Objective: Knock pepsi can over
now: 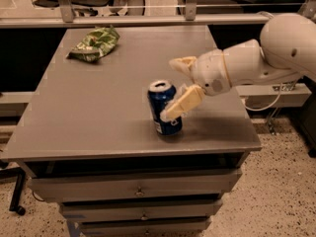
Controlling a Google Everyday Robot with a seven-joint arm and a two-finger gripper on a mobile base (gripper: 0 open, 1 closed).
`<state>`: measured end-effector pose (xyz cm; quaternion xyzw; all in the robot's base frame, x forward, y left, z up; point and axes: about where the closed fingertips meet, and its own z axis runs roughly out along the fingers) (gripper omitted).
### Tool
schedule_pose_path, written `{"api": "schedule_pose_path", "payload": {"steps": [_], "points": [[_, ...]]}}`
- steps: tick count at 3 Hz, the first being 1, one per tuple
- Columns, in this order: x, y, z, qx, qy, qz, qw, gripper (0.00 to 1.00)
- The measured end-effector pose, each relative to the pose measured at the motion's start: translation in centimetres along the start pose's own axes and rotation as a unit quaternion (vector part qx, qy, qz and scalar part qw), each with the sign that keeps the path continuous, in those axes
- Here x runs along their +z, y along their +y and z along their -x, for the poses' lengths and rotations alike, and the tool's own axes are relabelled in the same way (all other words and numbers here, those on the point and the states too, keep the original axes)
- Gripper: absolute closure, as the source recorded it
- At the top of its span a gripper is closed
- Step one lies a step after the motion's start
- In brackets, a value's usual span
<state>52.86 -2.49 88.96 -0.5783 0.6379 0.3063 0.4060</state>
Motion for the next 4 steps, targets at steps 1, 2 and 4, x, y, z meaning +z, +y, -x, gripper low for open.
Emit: {"api": "schedule_pose_path", "payload": {"steps": [1, 2, 4], "points": [[2.1, -0.5, 3.7, -0.010, -0.017, 0.027, 0.9994, 0.00], [3.4, -0.5, 5.4, -0.012, -0.023, 0.045, 0.9987, 0.00], [1.3, -0.5, 3.7, -0.005, -0.009, 0.038, 0.9992, 0.00]]}}
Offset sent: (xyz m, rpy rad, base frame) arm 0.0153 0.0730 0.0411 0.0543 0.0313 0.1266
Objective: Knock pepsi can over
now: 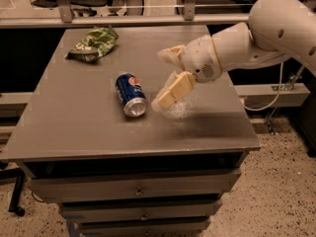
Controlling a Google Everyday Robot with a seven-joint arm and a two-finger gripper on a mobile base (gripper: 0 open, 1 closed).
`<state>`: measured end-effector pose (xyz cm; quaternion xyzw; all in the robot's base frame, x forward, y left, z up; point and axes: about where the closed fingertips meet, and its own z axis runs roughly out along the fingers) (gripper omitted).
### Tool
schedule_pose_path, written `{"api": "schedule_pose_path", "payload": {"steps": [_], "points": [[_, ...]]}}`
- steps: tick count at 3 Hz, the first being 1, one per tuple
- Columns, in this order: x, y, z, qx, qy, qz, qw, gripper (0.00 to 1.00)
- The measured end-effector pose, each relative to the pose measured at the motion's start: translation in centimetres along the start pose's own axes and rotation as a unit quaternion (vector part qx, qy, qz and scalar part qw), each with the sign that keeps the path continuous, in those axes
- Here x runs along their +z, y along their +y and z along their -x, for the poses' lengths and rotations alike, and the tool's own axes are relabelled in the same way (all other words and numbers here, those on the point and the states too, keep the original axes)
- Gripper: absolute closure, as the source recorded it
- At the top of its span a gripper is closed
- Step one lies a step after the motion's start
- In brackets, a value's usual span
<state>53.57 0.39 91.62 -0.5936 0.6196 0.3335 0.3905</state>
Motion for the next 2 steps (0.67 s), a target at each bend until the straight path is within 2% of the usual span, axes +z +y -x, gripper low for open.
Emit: {"api": "schedule_pose_path", "payload": {"steps": [1, 2], "points": [[-4.3, -0.6, -1.6, 0.000, 0.016, -0.034, 0.9993, 0.00], [-9.5, -1.6, -2.7, 0.008, 0.040, -0.088, 0.9953, 0.00]]}}
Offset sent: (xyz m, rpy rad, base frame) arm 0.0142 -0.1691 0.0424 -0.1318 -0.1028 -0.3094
